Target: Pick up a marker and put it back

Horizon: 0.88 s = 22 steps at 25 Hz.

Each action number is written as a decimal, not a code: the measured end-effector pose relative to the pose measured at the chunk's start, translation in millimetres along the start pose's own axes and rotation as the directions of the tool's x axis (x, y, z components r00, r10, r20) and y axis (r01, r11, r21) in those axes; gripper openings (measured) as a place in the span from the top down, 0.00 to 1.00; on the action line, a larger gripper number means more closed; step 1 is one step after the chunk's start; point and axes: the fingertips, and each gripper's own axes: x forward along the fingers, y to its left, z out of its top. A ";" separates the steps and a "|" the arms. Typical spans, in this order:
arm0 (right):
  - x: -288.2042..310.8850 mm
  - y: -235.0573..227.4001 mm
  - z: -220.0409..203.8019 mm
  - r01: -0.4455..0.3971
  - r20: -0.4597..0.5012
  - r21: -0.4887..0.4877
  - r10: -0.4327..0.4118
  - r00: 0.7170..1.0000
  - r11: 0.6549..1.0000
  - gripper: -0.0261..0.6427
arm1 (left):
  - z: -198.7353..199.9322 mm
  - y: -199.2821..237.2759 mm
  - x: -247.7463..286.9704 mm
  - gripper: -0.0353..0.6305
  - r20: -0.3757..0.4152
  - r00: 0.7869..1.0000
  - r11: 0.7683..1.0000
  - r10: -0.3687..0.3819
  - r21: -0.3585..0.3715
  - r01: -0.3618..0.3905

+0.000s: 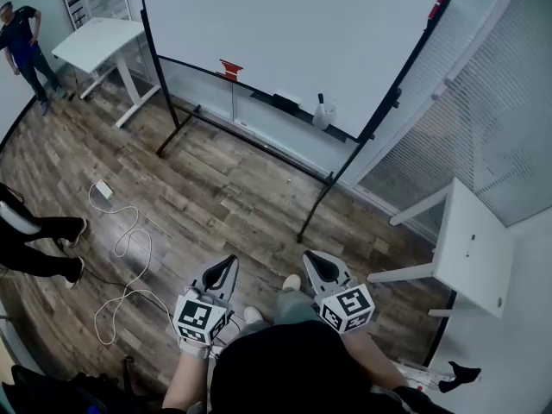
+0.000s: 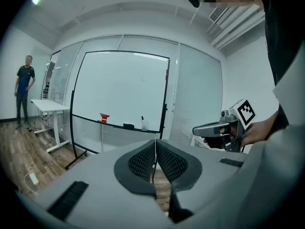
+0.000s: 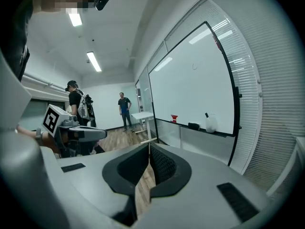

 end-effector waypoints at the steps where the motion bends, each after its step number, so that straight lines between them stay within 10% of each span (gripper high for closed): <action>1: 6.6 -6.5 0.3 0.005 -0.003 0.004 -0.005 1.000 1.000 0.91 | -0.7 5.0 5.4 0.91 -0.002 1.000 1.000 0.002 -0.005 -0.002; 22: 194.8 -284.6 95.6 0.084 0.064 0.071 -0.088 0.994 0.994 0.77 | 93.3 126.1 296.1 0.91 -0.066 0.998 1.000 -0.011 0.010 0.012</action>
